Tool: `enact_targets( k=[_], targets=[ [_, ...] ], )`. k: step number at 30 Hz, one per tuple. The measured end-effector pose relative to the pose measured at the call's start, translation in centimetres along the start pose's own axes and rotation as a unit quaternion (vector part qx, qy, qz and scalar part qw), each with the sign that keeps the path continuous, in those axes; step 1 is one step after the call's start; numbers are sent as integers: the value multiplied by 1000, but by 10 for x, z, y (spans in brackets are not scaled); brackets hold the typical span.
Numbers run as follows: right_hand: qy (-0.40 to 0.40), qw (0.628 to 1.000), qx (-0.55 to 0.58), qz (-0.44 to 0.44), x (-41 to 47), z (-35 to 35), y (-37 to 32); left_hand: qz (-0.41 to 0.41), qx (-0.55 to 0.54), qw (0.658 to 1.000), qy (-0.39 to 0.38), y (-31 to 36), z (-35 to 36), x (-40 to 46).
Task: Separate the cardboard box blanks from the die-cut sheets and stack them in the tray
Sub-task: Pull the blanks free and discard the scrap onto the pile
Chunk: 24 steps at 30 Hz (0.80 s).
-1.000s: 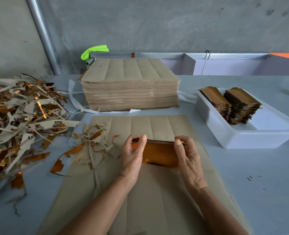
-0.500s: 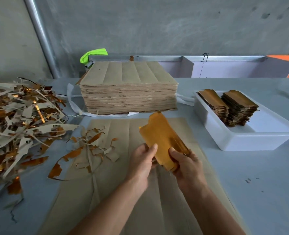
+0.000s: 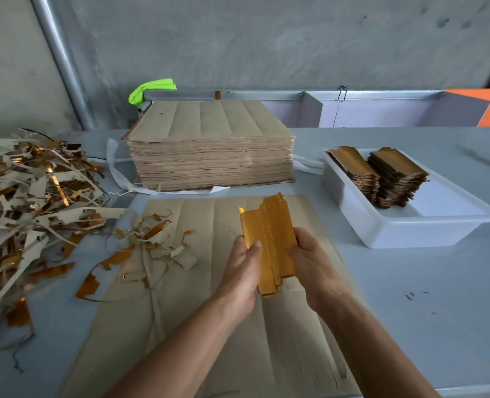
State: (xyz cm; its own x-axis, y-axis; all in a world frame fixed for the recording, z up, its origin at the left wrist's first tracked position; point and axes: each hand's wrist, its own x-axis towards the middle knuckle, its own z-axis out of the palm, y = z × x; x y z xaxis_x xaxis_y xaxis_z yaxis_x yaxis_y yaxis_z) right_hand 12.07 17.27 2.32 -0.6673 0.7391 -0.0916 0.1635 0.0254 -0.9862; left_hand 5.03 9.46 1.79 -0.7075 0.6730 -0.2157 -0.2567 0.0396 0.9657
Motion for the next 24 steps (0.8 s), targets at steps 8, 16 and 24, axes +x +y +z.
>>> enact_targets(
  k=[8,16,24],
  targets=[
    [-1,998,56,26,1,-22,-2,-8,4,1000,14,6,10,7],
    [58,994,86,38,8,-56,-24,10,38,999,30,36,48,23],
    [92,980,170,53,10,-112,-32,-15,85,996,-38,57,84,34]
  ],
)
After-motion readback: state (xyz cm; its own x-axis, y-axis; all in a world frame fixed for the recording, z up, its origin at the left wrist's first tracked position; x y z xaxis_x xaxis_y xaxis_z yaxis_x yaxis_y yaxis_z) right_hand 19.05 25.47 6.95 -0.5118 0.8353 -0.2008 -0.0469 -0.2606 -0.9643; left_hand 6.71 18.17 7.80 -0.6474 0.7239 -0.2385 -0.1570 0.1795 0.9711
